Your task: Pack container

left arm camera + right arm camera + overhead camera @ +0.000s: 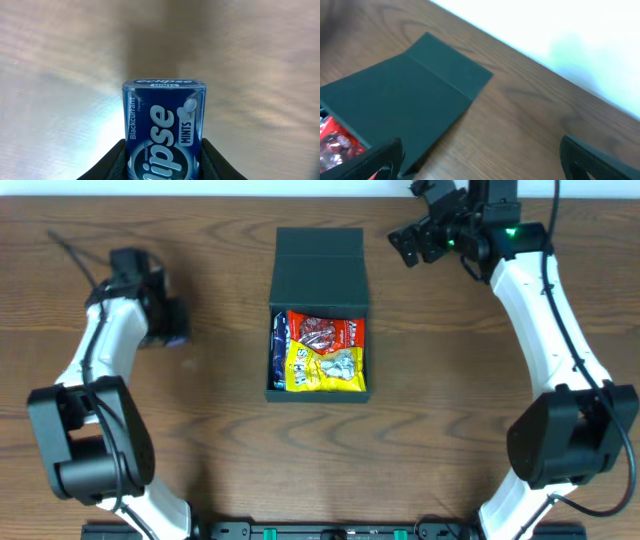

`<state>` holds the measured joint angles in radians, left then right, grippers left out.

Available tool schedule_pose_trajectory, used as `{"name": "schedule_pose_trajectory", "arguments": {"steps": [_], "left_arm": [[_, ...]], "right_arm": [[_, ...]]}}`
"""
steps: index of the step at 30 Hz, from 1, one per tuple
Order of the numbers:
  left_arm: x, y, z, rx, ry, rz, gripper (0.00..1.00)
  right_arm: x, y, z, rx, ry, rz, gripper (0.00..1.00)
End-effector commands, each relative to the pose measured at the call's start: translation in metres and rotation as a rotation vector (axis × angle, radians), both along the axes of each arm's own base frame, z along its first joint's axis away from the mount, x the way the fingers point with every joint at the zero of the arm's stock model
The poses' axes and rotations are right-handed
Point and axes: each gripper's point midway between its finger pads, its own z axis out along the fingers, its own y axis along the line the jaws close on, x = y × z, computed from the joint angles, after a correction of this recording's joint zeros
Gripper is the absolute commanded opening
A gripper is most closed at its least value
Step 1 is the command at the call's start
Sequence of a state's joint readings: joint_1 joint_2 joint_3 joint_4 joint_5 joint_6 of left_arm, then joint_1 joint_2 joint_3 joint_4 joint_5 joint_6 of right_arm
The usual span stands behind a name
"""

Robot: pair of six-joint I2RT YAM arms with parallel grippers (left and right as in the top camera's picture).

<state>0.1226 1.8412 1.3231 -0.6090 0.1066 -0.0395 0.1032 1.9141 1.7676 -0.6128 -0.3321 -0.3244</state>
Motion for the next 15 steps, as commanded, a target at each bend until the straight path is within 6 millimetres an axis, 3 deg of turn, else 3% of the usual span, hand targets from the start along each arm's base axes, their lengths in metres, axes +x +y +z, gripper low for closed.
{"name": "schedule_pose_trajectory", "arguments": {"steps": [1, 5, 9, 11, 15], "left_arm": [[0.023, -0.045, 0.039, -0.043, -0.095, -0.044, 0.06], [0.033, -0.109, 0.058, -0.111, -0.142, -0.068, 0.06], [0.013, -0.202, 0.064, -0.270, -0.118, -0.213, 0.06], [0.006, -0.234, 0.068, -0.284, -0.131, -0.284, 0.06], [-0.007, -0.271, 0.071, -0.297, -0.144, -0.372, 0.06]], "right_arm": [[0.006, -0.024, 0.005, 0.034, 0.011, -0.101, 0.99], [0.008, -0.037, 0.005, 0.056, 0.024, -0.148, 0.99], [0.009, -0.042, 0.006, 0.056, 0.022, -0.157, 0.99], [0.010, -0.042, 0.007, 0.057, 0.013, -0.157, 0.99], [0.012, -0.042, 0.009, 0.058, 0.001, -0.156, 0.99]]}}
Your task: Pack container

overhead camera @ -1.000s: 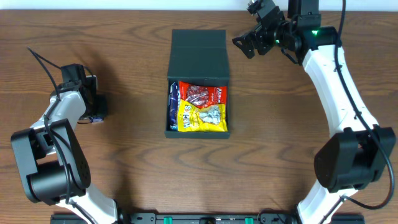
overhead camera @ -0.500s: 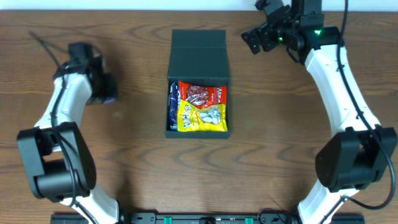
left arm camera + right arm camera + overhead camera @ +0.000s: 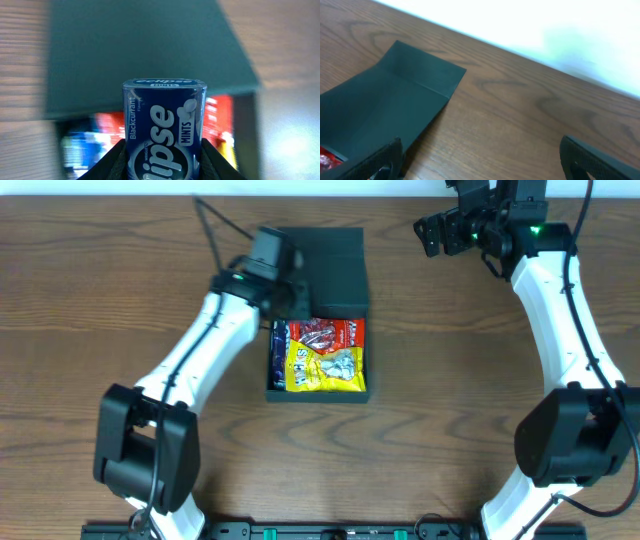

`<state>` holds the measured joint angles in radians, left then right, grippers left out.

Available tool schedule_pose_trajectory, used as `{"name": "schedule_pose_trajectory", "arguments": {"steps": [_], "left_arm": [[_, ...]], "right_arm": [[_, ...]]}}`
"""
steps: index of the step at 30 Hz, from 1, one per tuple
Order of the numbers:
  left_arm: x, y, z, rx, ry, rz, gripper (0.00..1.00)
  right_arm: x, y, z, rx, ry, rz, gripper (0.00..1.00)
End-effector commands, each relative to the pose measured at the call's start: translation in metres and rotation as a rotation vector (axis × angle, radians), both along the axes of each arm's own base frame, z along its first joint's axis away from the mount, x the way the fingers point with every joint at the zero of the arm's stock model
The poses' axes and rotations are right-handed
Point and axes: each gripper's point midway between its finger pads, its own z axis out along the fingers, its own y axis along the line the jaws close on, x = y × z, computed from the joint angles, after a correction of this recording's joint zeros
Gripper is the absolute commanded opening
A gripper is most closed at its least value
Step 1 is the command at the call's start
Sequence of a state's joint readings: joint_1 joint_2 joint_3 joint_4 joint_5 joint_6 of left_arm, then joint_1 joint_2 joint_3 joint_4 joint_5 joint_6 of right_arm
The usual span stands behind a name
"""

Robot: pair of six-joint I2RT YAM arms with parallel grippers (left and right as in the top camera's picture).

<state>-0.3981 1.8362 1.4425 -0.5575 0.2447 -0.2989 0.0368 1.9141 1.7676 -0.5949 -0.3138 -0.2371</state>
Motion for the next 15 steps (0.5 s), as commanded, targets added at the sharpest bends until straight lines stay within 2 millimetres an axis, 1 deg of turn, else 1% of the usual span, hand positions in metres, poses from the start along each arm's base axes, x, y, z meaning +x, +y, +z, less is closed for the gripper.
{"name": "schedule_pose_trajectory", "arguments": {"steps": [1, 4, 6, 15], "left_arm": [[-0.007, -0.028, 0.020, -0.050, -0.033, -0.046, 0.06], [-0.017, -0.048, 0.021, -0.054, -0.042, -0.093, 0.06], [-0.021, -0.055, 0.021, -0.048, -0.047, -0.112, 0.06], [-0.035, -0.067, 0.018, -0.053, -0.015, -0.134, 0.06]], "right_arm": [[0.002, -0.005, 0.007, 0.010, -0.012, -0.021, 0.99], [0.002, -0.005, 0.007, 0.010, -0.012, -0.021, 0.99], [0.002, -0.005, 0.007, 0.010, -0.012, -0.021, 0.99], [0.002, -0.005, 0.006, 0.010, -0.011, -0.021, 0.99]]}}
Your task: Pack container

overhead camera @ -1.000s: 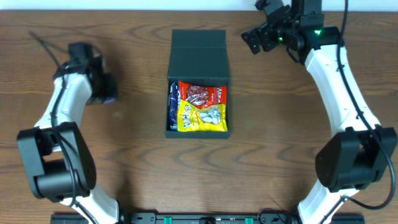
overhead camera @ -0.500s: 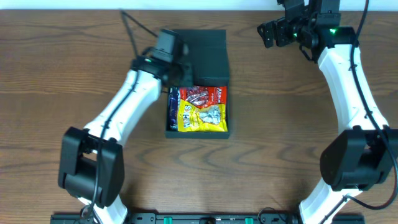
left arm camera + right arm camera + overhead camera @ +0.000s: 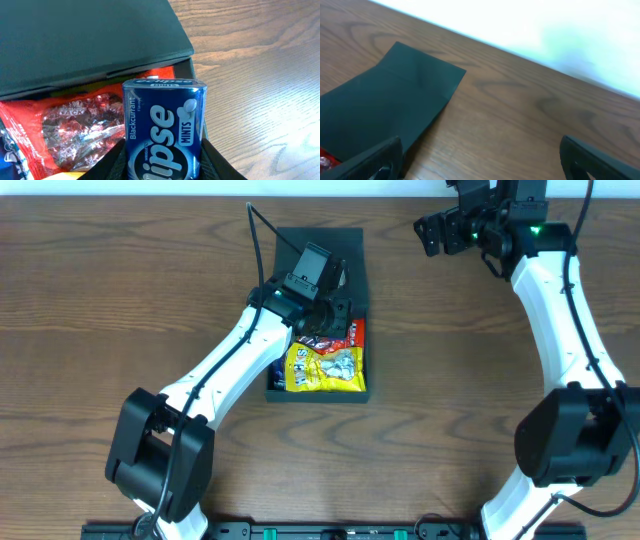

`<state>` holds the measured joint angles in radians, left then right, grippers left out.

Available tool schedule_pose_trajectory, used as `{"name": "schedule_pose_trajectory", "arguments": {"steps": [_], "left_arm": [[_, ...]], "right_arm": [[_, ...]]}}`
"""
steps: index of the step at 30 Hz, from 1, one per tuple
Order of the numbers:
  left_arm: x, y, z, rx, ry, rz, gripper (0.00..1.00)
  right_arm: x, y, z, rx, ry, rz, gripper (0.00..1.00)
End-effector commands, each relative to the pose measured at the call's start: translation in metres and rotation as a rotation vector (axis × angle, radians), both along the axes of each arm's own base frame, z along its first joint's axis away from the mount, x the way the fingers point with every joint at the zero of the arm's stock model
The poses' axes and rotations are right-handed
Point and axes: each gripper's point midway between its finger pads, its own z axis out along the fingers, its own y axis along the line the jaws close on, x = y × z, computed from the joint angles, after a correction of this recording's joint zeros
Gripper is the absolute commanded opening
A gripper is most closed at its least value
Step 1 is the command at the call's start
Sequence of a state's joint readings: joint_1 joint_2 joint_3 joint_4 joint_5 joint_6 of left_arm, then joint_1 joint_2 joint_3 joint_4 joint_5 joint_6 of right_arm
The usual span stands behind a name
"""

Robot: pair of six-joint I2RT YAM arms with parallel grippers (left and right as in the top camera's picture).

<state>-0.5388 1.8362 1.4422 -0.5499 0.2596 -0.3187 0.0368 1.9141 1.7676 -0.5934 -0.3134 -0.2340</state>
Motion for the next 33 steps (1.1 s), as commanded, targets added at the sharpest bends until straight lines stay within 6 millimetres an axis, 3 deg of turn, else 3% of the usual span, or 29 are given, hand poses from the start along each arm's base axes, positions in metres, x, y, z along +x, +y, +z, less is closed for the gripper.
{"name": "schedule_pose_trajectory", "arguments": {"steps": [1, 12, 14, 19, 23, 27, 33], "left_arm": [[-0.003, -0.010, 0.017, -0.034, -0.018, -0.003, 0.06], [-0.014, -0.024, 0.016, -0.049, 0.011, 0.015, 0.06], [-0.013, -0.025, 0.017, -0.053, 0.003, 0.014, 0.61], [-0.003, -0.025, 0.022, -0.071, -0.034, 0.026, 0.88], [0.014, -0.020, 0.031, -0.098, -0.080, 0.049, 0.88], [0.038, -0.001, 0.044, -0.126, -0.131, 0.107, 0.88], [0.090, 0.070, 0.067, -0.138, -0.250, 0.239, 0.87]], "right_arm": [[0.002, -0.005, 0.006, 0.008, -0.011, -0.019, 0.99], [0.002, -0.005, 0.006, 0.008, -0.011, -0.019, 0.99], [0.002, -0.005, 0.006, 0.008, -0.010, -0.019, 0.99], [0.001, -0.005, 0.005, 0.008, -0.004, -0.018, 0.99], [0.000, -0.005, 0.005, 0.008, -0.002, -0.018, 0.99], [-0.003, -0.003, 0.002, 0.012, 0.014, -0.013, 0.99], [-0.007, 0.000, -0.004, 0.014, 0.040, -0.006, 0.99]]}}
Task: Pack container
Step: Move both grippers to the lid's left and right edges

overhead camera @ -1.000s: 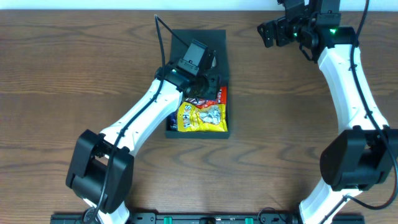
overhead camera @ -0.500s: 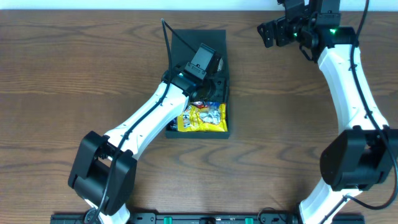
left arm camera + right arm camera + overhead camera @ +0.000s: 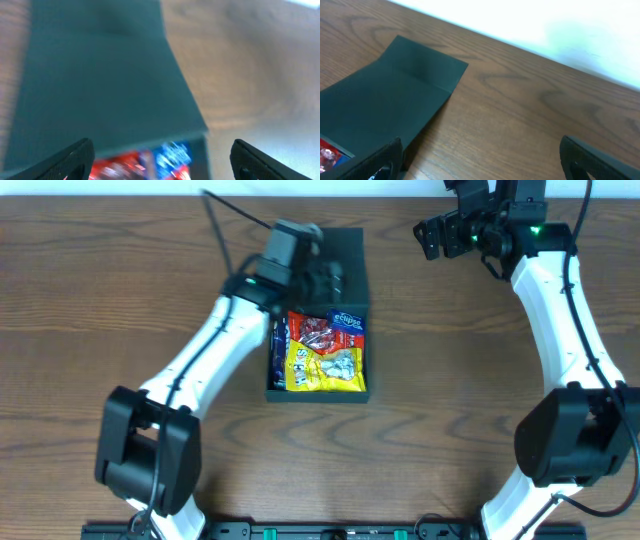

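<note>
The dark green box (image 3: 318,392) sits open at table centre, its lid (image 3: 325,260) folded back. Inside lie a yellow packet (image 3: 325,370), a red packet (image 3: 312,332) and a blue wrapper (image 3: 279,350). A blue Eclipse mints tin (image 3: 348,320) rests on the red packet at the box's far right; it shows as a blue blur, the mints tin (image 3: 172,152), in the left wrist view. My left gripper (image 3: 333,283) hangs open over the lid, empty, its fingers (image 3: 75,160) wide apart. My right gripper (image 3: 427,235) is open and empty at the far right.
The wooden table (image 3: 480,440) runs out to a white surface along the far edge (image 3: 560,30). The right arm reaches along the right side. The box lid (image 3: 395,100) lies left of the right gripper's fingers (image 3: 590,160).
My left gripper has let go of the mints tin, which now lies in the box's far right corner. The gripper has drawn back over the lid, open. The right arm stays put.
My left gripper held the mints tin over the bare table at the far left. Then it held the tin at the box's lid, then low over the red packet. Now the tin lies in the box and the gripper is open.
</note>
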`<state>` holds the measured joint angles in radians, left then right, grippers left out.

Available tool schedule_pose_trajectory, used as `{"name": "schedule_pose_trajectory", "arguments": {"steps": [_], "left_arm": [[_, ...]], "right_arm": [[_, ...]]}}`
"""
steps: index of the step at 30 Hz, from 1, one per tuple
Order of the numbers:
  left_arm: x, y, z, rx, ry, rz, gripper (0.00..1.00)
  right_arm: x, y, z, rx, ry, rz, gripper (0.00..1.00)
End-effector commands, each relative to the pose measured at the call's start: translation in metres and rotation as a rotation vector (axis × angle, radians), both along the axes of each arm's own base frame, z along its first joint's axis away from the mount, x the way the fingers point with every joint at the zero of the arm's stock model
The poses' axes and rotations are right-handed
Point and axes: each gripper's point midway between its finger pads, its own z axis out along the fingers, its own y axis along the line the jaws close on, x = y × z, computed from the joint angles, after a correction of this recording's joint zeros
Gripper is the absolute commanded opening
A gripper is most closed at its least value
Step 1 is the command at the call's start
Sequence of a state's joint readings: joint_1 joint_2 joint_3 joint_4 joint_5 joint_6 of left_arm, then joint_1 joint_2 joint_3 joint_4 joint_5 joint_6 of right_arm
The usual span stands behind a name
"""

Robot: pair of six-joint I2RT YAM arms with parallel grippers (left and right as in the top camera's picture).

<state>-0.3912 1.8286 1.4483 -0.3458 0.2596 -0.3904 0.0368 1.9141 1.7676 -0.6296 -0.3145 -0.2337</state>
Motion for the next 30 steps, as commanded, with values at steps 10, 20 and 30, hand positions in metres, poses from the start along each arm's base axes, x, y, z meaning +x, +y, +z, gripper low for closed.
{"name": "schedule_pose_trajectory", "arguments": {"steps": [10, 20, 30], "left_arm": [[0.058, 0.154, 0.002, 0.014, -0.031, 0.296, 0.06], [0.071, 0.145, -0.087, -0.225, 0.174, 0.260, 0.06], [0.072, 0.129, -0.127, -0.378, 0.281, 0.241, 0.06]], "right_arm": [[-0.001, 0.028, -0.062, 0.146, 0.193, 0.023, 0.02], [0.001, 0.055, -0.122, 0.348, 0.381, -0.004, 0.01], [-0.004, 0.087, -0.183, 0.583, 0.597, -0.027, 0.01]]}}
